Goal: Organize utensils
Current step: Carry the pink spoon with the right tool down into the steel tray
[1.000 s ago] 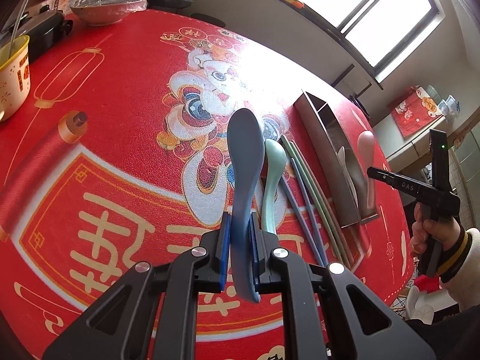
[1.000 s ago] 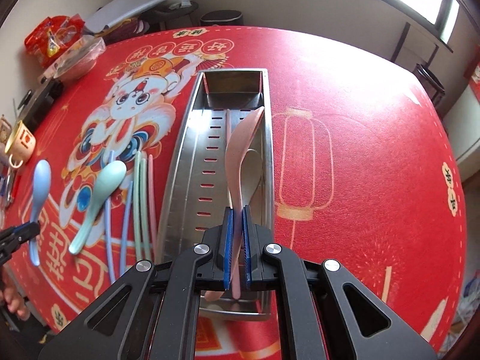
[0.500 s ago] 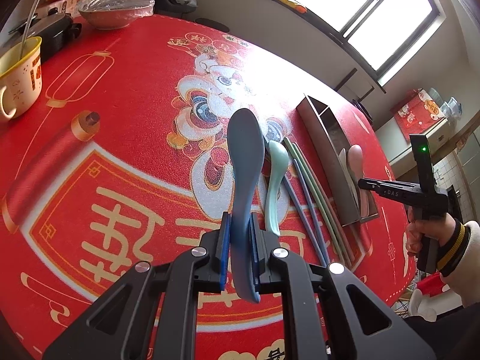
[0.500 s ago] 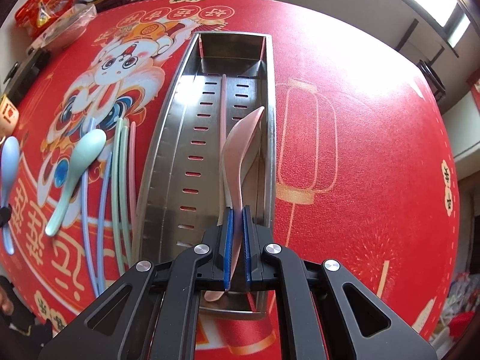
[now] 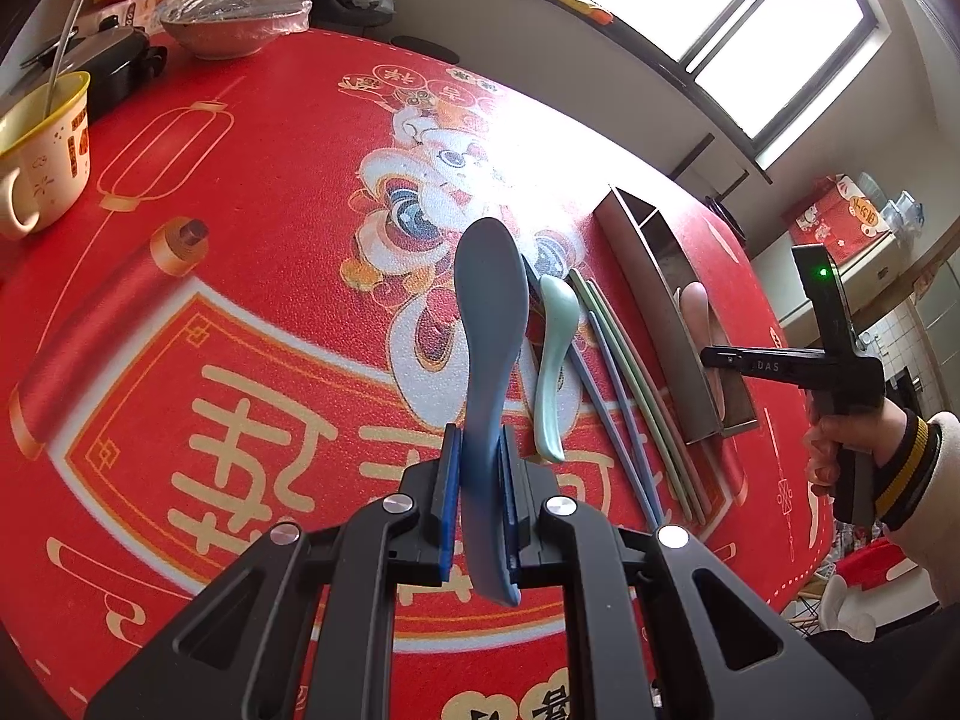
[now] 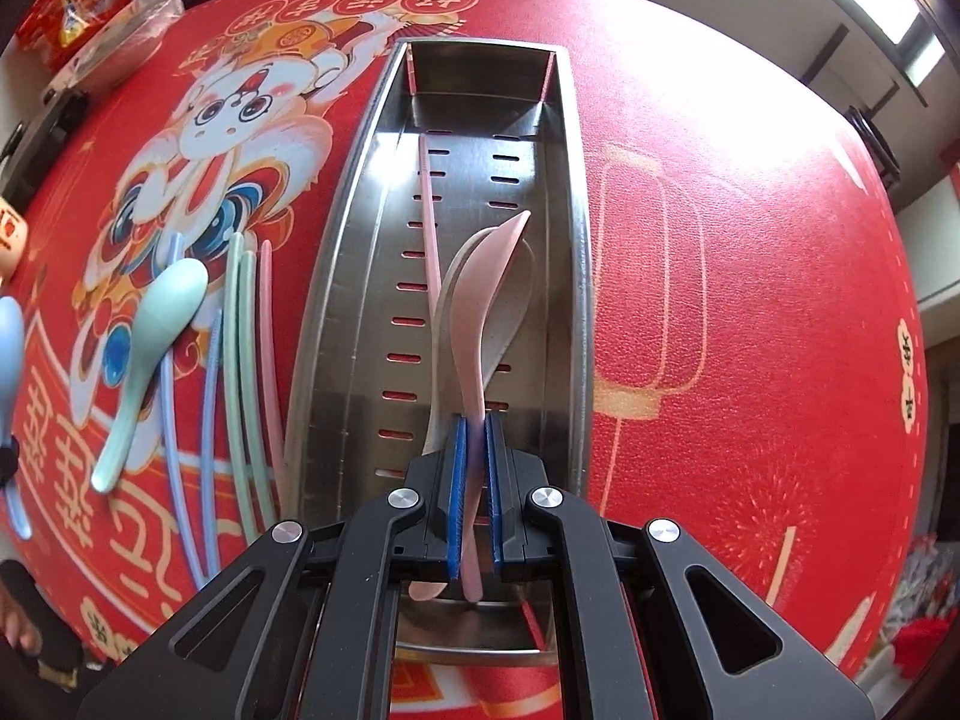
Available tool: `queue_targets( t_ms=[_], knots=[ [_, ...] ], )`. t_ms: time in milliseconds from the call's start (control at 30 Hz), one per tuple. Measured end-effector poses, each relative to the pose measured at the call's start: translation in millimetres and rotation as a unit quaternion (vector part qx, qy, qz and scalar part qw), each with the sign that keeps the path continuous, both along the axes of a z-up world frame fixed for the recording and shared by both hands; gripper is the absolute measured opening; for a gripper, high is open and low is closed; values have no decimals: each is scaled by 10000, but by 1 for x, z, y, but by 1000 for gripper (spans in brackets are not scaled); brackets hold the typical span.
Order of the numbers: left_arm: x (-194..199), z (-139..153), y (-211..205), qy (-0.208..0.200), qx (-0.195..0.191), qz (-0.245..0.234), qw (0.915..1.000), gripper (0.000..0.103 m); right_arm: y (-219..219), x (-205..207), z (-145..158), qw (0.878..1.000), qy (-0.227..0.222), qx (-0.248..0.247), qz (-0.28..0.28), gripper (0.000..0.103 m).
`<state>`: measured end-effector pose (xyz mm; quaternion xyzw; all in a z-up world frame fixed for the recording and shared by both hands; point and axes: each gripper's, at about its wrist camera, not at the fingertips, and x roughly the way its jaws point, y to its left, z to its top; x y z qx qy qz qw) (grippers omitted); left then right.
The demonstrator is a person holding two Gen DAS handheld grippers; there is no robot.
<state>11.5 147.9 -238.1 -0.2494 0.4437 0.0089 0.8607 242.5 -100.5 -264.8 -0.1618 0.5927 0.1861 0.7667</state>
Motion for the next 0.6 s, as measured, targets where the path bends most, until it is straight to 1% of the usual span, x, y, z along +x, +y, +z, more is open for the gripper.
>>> queue_targets(
  t_ms=[200, 367, 600],
  knots=[
    [-2, -1, 1, 25, 11, 42, 10000, 12, 13, 1, 2, 10000, 55, 42, 24, 6],
    [-1, 0, 0, 40, 34, 31, 10000, 12, 10, 7, 1, 9990, 240, 202, -334, 8],
    [4, -2, -2, 75, 33, -10, 10000, 12, 0, 9, 1, 9957, 450, 490, -650, 9]
  ],
)
